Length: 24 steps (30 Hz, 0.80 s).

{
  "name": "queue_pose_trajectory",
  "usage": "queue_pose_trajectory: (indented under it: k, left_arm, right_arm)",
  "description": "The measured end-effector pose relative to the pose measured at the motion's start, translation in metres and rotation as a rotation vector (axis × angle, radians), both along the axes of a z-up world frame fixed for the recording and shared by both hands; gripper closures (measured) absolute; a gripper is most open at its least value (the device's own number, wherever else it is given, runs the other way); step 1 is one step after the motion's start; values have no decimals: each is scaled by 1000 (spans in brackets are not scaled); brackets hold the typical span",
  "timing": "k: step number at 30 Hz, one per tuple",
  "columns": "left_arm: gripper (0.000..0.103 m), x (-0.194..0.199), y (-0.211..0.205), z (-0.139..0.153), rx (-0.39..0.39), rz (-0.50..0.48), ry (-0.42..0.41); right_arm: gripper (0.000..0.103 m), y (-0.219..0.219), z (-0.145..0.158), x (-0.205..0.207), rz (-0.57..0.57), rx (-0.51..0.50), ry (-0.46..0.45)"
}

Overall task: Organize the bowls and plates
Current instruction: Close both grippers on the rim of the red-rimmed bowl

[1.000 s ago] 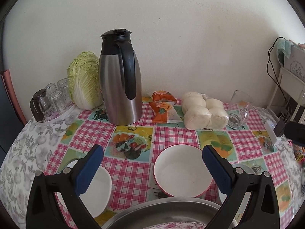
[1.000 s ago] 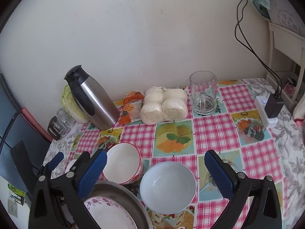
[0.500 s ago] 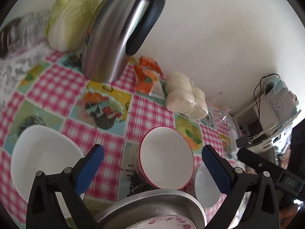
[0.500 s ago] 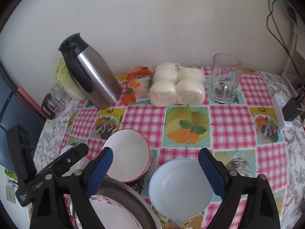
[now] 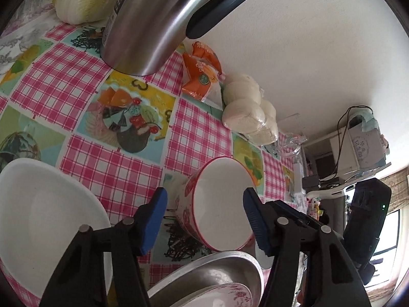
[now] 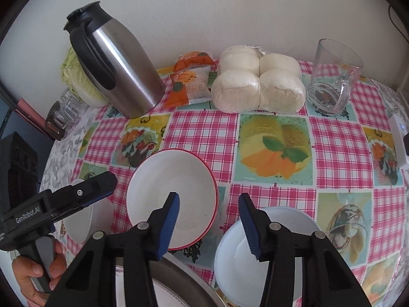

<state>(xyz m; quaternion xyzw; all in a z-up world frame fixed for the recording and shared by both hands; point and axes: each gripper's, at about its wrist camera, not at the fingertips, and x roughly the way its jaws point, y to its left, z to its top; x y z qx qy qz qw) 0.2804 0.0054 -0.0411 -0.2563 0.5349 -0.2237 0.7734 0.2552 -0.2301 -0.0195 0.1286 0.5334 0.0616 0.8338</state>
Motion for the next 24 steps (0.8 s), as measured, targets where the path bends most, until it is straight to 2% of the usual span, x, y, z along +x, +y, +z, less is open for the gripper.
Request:
queue_pose_trajectory:
  k: [5,7,12,16,21,24]
  left_arm:
    - [47,4,-13,-4,77,-33,8]
    - [54,4,-20,-6,113,-52,10]
    - [64,5,-29,-16,146,-58,43]
    - [75,7,-37,-24,192,-67,66]
    - [81,8,-44,-27,243,-78,56]
    - [86,9,-43,-28,247,-73,53]
  right_arm:
    - [70,1,-10,4,-1,-7,22]
    - [73,3,-14,5,-2,-28,32]
    - [87,5,-22,7,7,-36,48]
    - [89,8,-29,11,9,-45,65]
    - [89,14,-39,15,18,-46,87]
    - [91,18,-42,15,20,-51,86]
